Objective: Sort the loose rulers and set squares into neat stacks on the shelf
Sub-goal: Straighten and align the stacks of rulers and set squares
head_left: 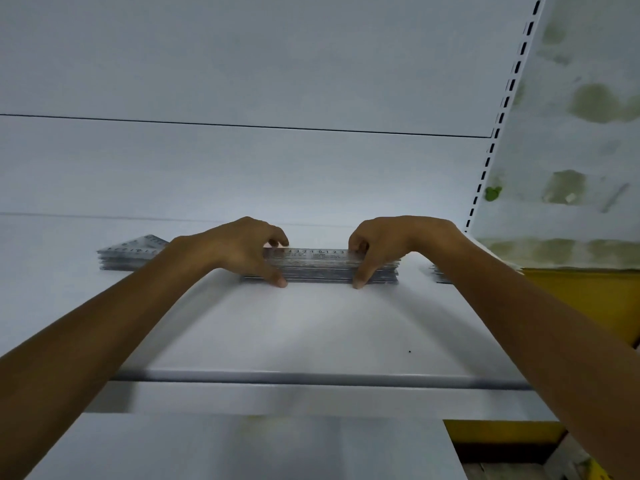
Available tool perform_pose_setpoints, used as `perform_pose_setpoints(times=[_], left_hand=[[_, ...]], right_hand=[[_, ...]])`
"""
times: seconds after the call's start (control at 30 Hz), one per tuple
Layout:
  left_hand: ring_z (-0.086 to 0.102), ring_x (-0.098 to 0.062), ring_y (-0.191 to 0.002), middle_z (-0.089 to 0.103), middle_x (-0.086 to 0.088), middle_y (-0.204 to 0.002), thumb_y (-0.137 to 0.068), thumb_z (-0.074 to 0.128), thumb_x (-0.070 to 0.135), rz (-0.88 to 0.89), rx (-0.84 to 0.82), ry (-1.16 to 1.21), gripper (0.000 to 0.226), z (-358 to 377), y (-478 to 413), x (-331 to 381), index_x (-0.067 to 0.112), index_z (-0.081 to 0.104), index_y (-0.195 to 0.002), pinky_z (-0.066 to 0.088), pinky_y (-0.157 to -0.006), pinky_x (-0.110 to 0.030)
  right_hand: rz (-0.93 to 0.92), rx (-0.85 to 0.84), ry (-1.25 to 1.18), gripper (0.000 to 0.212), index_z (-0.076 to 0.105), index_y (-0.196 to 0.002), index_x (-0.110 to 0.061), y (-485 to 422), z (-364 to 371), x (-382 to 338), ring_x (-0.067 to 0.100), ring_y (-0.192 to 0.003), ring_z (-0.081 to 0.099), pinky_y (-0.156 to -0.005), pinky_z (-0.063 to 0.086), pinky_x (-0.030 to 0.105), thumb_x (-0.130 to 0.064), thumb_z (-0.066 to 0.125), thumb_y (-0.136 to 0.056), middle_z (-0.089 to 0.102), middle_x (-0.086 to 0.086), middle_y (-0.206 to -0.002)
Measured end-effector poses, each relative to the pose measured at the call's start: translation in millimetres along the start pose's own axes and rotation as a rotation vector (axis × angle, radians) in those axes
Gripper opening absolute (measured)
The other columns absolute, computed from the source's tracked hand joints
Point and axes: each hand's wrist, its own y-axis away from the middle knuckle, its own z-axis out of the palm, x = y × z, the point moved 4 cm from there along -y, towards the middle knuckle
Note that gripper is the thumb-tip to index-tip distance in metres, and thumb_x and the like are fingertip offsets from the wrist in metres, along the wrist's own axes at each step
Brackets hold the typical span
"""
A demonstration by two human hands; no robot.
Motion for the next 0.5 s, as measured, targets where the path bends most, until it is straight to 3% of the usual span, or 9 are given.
perform_pose_setpoints(times=[0.07,0.13,0.2,0.23,0.33,0.4,0.43,0.5], left_hand=[[0.028,-0.015,-0.134,0.03,0.004,-0.146,-0.066,0.072,0.054,-0.015,0.104,0.117,0.092,-4.7,13.5,0.1,0.026,0.027,-0.142,0.027,-0.107,-0.028],[0.019,-0.01,-0.139,0.018,0.009,-0.152,-0.063,0.059,0.065,-0.044,0.213,0.357,0.099,-6.5,30.4,-0.5,0.029,0.017,-0.145,0.02,-0.106,-0.025],[0.027,-0.007,-0.135,0.025,0.013,-0.15,-0.061,0.049,0.069,-0.112,0.313,0.604,0.093,-1.4,46.3,-6.9,0.035,0.021,-0.144,0.024,-0.1,-0.024],[0.032,-0.005,-0.13,0.031,0.014,-0.147,-0.065,0.05,0.068,-0.147,0.358,0.698,0.087,2.5,52.4,-11.8,0.036,0.025,-0.142,0.026,-0.097,-0.025],[0.043,-0.006,-0.117,0.044,0.005,-0.14,-0.073,0.067,0.054,-0.232,0.383,0.714,0.08,15.8,61.3,-20.9,0.028,0.033,-0.14,0.03,-0.091,-0.025],[0.049,-0.013,-0.114,0.051,-0.001,-0.131,-0.071,0.06,0.049,-0.24,0.371,0.65,0.067,24.2,63.2,-21.1,0.028,0.042,-0.132,0.032,-0.088,-0.025],[0.052,-0.015,-0.105,0.055,-0.002,-0.117,-0.071,0.056,0.048,-0.232,0.373,0.64,0.048,27.3,63.7,-20.1,0.036,0.049,-0.117,0.033,-0.085,-0.027],[0.046,-0.014,-0.085,0.049,0.005,-0.091,-0.064,0.052,0.045,-0.225,0.388,0.648,0.018,32.9,65.3,-18.8,0.04,0.042,-0.079,0.033,-0.078,-0.028]], right_hand=[[0.016,0.135,-0.113,0.066,0.053,-0.12,-0.02,9.2,-1.7,7.2,0.014,-0.106,0.05,-0.082,0.037,0.026,-0.057,0.069,-0.068,0.054,-0.004,-0.122],[0.01,0.404,-0.359,0.072,0.041,-0.135,-0.024,22.7,0.0,15.8,0.009,-0.118,0.043,-0.091,0.031,0.023,-0.061,0.059,-0.075,0.044,-0.008,-0.138],[0.018,0.651,-0.633,0.059,0.039,-0.138,-0.024,36.1,12.0,28.7,0.006,-0.119,0.043,-0.095,0.03,0.022,-0.048,0.055,-0.086,0.043,-0.008,-0.141],[0.044,0.695,-0.716,0.052,0.039,-0.138,-0.021,40.9,20.6,34.5,0.006,-0.118,0.044,-0.097,0.031,0.023,-0.036,0.053,-0.09,0.045,-0.006,-0.141],[0.139,0.606,-0.723,0.048,0.038,-0.137,-0.009,45.8,49.4,44.1,0.017,-0.125,0.046,-0.104,0.033,0.029,-0.002,0.045,-0.09,0.047,0.007,-0.139],[0.174,0.59,-0.63,0.041,0.043,-0.128,0.0,47.6,58.1,43.3,0.027,-0.123,0.047,-0.102,0.035,0.033,0.002,0.041,-0.087,0.052,0.012,-0.132],[0.181,0.593,-0.597,0.036,0.045,-0.122,0.001,48.3,59.7,40.7,0.03,-0.12,0.049,-0.099,0.036,0.033,0.002,0.04,-0.087,0.054,0.013,-0.127],[0.18,0.597,-0.558,0.029,0.045,-0.115,0.006,48.3,60.6,35.6,0.036,-0.112,0.049,-0.093,0.038,0.038,0.003,0.04,-0.087,0.057,0.02,-0.118]])
